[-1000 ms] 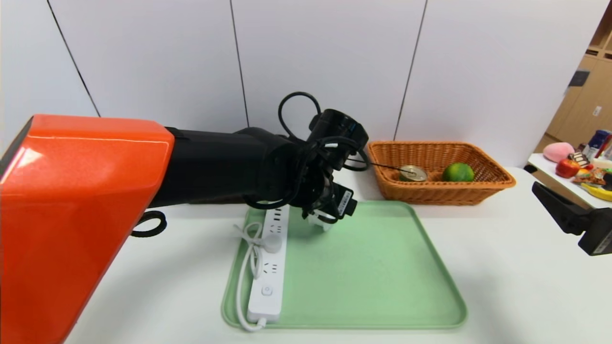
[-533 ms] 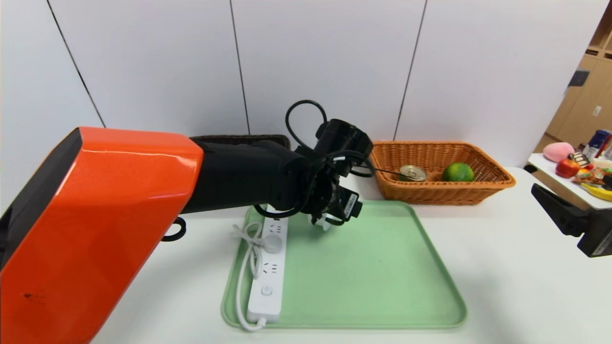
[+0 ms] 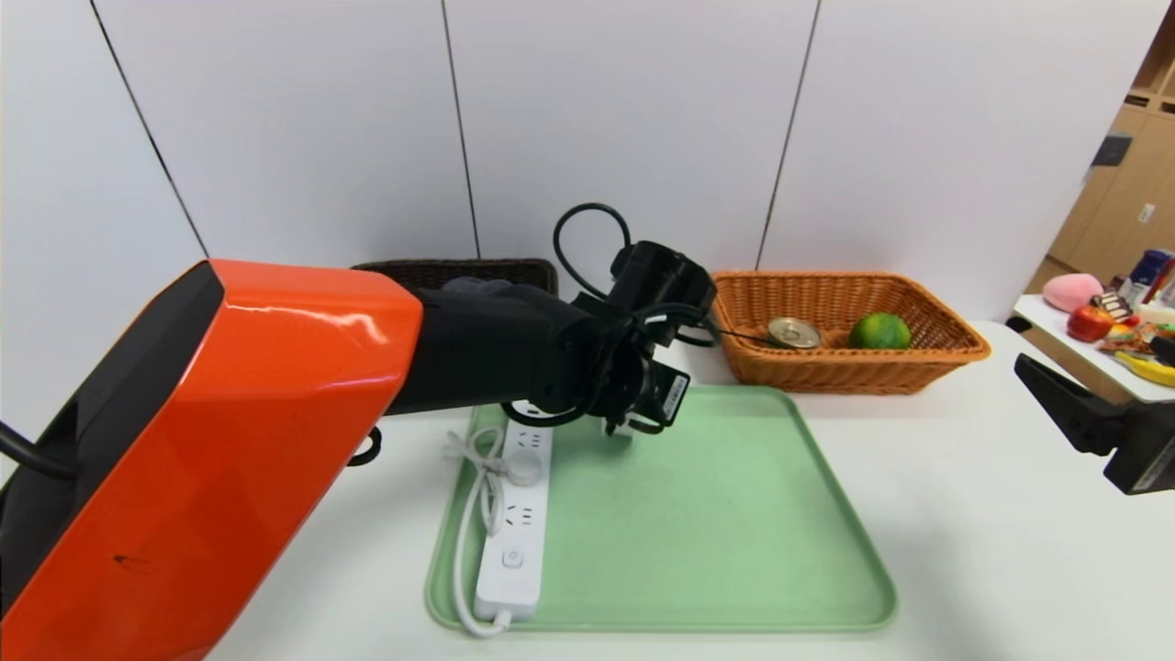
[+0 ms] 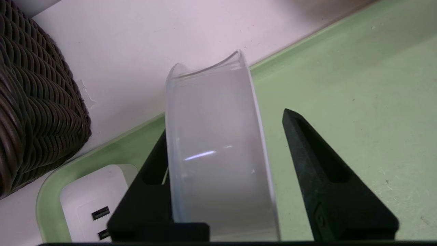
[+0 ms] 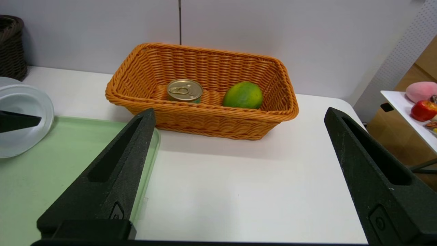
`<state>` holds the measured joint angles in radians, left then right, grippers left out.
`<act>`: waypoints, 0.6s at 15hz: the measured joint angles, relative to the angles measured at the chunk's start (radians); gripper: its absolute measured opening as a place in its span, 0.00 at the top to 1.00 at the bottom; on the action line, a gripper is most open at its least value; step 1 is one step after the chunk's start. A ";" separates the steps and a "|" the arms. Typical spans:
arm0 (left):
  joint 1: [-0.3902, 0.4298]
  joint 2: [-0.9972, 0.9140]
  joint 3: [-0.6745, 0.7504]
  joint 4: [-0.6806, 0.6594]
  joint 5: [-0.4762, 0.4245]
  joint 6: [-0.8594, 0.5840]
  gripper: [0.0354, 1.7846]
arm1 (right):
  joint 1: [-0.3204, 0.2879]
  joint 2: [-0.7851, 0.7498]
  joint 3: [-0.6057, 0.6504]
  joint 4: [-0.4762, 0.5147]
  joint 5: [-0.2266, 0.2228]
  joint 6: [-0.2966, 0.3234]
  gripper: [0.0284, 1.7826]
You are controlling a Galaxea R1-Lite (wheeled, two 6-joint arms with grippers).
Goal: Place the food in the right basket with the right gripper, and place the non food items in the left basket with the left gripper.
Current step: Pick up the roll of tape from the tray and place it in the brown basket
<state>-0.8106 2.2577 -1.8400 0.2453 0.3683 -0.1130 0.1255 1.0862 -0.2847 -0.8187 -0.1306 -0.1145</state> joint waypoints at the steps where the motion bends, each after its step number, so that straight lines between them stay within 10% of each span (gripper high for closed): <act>1: -0.001 0.001 -0.001 0.000 0.000 0.000 0.54 | 0.000 0.000 0.000 0.000 0.001 0.000 0.05; 3: -0.001 0.001 -0.001 0.002 0.005 0.001 0.68 | 0.000 0.000 0.000 0.000 0.002 0.000 0.05; 9: -0.001 -0.021 0.000 0.008 0.025 0.005 0.68 | 0.000 0.005 0.003 0.000 0.004 0.000 0.05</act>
<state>-0.8115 2.2366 -1.8400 0.2534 0.3934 -0.1077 0.1255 1.0915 -0.2817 -0.8187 -0.1268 -0.1140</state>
